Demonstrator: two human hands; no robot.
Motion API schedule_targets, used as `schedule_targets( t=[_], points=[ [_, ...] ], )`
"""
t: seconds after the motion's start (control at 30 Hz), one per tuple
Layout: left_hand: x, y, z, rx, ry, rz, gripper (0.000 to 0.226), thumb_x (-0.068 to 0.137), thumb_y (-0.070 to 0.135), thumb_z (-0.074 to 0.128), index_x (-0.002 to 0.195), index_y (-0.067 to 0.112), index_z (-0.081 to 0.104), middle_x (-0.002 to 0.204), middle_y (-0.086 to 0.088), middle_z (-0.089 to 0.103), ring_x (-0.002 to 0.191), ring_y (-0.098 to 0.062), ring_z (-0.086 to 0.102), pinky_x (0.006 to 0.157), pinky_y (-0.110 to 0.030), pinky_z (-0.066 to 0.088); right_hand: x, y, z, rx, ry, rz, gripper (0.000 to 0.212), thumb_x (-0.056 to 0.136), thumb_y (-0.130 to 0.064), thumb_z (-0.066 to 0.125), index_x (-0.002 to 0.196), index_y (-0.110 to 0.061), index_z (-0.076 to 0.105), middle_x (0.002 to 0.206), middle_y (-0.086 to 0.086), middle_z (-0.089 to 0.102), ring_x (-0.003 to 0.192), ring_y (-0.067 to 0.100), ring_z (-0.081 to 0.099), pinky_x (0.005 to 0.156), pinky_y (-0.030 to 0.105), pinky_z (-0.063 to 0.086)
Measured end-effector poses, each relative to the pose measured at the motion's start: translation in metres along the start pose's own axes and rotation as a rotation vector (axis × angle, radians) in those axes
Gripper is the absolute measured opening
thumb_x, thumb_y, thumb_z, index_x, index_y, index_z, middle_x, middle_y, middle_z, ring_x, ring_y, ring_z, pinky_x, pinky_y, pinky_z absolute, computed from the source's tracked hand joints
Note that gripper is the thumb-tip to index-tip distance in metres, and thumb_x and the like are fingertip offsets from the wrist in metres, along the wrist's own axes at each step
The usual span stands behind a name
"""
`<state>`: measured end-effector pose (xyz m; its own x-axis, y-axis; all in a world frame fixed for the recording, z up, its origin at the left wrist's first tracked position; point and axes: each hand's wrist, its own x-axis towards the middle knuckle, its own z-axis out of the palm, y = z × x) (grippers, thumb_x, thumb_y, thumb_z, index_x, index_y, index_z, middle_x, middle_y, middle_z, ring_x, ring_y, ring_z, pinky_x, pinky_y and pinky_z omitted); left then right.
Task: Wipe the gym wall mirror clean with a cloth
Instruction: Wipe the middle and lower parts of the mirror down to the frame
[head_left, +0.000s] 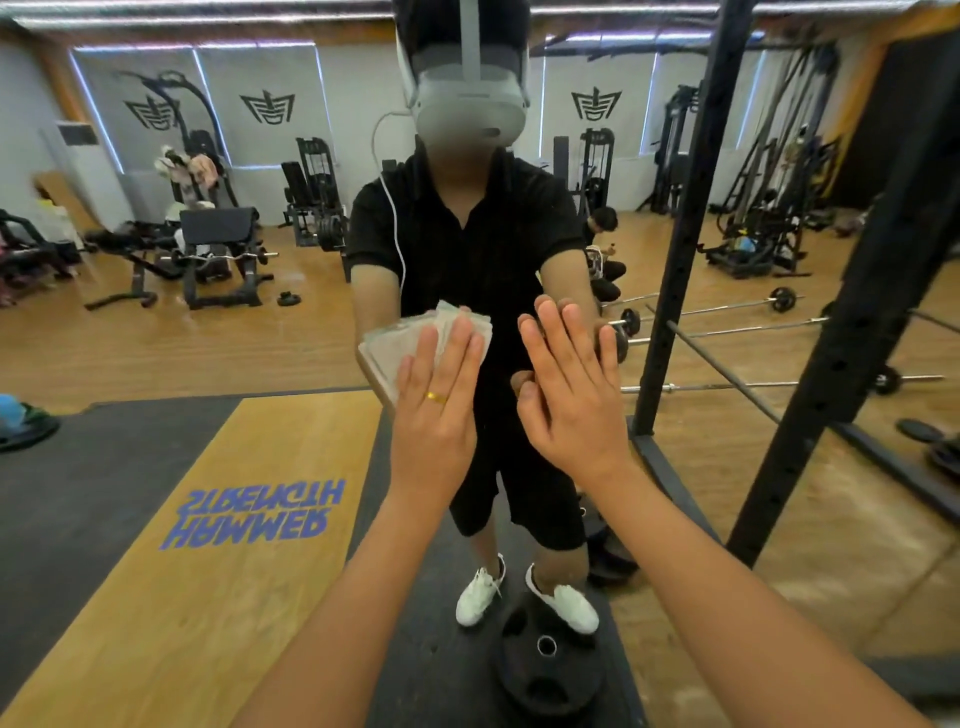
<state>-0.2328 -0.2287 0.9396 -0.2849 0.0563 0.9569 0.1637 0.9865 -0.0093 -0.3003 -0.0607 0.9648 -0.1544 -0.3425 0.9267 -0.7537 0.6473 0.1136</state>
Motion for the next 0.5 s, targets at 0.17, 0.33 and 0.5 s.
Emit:
schedule_targets(
  t=[0.17,0.33,0.5],
  points=[
    [-0.041,-0.006,0.001,0.029,-0.052,0.037,0.074,0.099,-0.006,0.046,0.164,0.014,0.017,0.173,0.001,0.01,0.16,-0.03,0.005,0.129,-0.05,0.014,0.001,0.0,-0.024,-0.041,-0.096,-0.036,0.065,0.099,-0.016,0.058,0.16,-0.011,0.034,0.169,0.009,0.024,0.159,0.024,0.015,0.127,0.056,0.002],
    [-0.038,0.001,0.0,0.02,-0.039,-0.012,0.081,0.096,-0.011,0.048,0.165,0.015,0.014,0.165,-0.009,0.029,0.16,-0.03,0.003,0.126,-0.053,0.019,-0.009,0.02,-0.051,-0.067,-0.09,0.055,0.067,0.098,-0.015,0.06,0.16,-0.012,0.035,0.17,0.008,0.022,0.158,0.025,0.017,0.128,0.052,0.0],
    [-0.04,0.002,0.004,0.005,-0.017,0.012,0.08,0.097,-0.012,0.053,0.164,0.013,0.018,0.174,0.002,0.009,0.16,-0.032,0.008,0.121,-0.059,0.03,-0.028,0.063,-0.079,-0.096,-0.108,0.106,0.066,0.099,-0.02,0.05,0.161,-0.012,0.029,0.17,0.008,0.022,0.159,0.022,0.013,0.128,0.056,0.005]
  ],
)
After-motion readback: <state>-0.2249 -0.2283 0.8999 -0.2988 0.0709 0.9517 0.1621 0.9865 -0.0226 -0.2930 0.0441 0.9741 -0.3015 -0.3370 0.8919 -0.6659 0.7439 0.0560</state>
